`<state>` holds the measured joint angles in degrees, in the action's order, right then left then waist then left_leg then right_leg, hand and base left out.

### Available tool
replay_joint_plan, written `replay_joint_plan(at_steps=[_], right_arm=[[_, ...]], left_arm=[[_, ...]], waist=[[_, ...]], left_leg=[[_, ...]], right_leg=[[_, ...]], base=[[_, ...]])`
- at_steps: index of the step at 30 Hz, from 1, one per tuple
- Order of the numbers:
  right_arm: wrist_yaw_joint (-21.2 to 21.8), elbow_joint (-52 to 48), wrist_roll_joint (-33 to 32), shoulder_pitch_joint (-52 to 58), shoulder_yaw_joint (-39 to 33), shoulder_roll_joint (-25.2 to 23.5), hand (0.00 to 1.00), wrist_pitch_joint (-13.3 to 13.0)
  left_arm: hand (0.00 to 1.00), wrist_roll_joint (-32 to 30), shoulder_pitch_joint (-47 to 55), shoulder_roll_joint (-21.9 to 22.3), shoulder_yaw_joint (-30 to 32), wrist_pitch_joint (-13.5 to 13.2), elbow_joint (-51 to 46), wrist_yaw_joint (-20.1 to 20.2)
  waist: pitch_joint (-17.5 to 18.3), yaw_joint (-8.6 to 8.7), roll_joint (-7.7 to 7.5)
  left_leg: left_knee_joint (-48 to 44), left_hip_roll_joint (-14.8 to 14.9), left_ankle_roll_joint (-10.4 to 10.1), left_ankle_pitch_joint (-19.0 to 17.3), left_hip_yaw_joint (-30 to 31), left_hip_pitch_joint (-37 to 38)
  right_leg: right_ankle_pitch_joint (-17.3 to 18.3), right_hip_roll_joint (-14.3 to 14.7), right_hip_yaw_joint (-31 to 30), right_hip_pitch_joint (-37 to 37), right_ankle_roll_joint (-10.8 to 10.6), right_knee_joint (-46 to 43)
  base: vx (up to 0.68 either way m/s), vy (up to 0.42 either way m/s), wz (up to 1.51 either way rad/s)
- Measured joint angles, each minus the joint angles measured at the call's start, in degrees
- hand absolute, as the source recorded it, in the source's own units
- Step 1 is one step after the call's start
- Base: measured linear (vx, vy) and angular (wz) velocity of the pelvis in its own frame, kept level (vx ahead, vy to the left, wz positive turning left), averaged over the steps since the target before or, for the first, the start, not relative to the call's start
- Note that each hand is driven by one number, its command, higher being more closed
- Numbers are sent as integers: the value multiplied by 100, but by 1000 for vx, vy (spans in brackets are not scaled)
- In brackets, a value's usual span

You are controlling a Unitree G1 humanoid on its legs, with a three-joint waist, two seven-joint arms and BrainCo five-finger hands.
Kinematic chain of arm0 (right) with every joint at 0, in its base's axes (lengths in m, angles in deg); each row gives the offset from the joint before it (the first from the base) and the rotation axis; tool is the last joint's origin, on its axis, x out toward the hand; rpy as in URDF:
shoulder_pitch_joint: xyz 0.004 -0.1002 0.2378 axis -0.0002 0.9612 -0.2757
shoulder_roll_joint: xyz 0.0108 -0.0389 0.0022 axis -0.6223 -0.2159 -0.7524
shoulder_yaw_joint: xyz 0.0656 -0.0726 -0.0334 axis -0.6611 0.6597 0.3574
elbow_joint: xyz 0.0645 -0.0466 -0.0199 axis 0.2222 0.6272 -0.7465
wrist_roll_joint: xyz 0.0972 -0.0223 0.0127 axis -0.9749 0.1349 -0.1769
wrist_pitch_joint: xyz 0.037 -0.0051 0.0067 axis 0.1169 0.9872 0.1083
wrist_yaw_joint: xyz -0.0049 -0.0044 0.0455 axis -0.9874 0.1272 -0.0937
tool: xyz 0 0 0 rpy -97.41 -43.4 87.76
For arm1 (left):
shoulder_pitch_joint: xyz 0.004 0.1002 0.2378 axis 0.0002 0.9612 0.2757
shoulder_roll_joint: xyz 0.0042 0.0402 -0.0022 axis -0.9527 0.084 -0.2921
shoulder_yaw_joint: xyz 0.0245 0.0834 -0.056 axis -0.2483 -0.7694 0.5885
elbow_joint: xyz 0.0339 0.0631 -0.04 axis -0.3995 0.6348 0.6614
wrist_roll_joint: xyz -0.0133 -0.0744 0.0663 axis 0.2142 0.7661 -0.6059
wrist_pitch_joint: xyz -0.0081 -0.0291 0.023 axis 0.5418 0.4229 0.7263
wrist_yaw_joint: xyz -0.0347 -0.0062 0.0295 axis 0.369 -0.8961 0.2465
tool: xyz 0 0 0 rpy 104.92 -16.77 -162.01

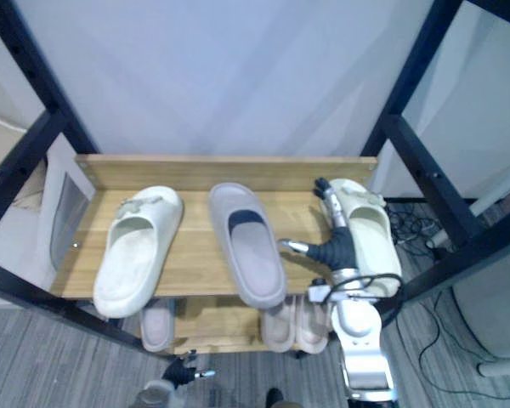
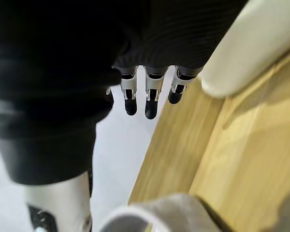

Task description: Organize the slippers on the shoe rack

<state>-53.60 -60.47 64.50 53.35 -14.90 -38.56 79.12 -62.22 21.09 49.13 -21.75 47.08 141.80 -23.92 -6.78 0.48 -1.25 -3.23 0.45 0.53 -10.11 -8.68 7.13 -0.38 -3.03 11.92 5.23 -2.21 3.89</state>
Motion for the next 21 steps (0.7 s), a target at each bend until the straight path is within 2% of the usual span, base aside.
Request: replay_joint_plan(at_steps=[7,16,21], right_arm=[[172,449,2,-265,204,4,0,83],[440,985,16,-727,486,105,0,209],[547,1135,21,-925,564,162,0,239]], left_arm=[[0,19,-44,-13,15,2,-28,1],[0,125,-45,-36,20,8,-44,6],[0,127,-48,-47,72,8,-57,11]], waist=[[-35,-79,-59],[-50,-100,-83],[-91,-132,-145]], left_leg=[[0,-14,0,0,26,-4],[0,-15,0,0,71,-3],[-1,-20,-9,6,150,-11]], right_leg=[[-27,-6,27,28,-4,47],[-28,-6,62,61,-4,59],[-31,-7,142,89,1,84]], base=[[-23,-15,2],[-22,-20,2],[-25,-26,7]])
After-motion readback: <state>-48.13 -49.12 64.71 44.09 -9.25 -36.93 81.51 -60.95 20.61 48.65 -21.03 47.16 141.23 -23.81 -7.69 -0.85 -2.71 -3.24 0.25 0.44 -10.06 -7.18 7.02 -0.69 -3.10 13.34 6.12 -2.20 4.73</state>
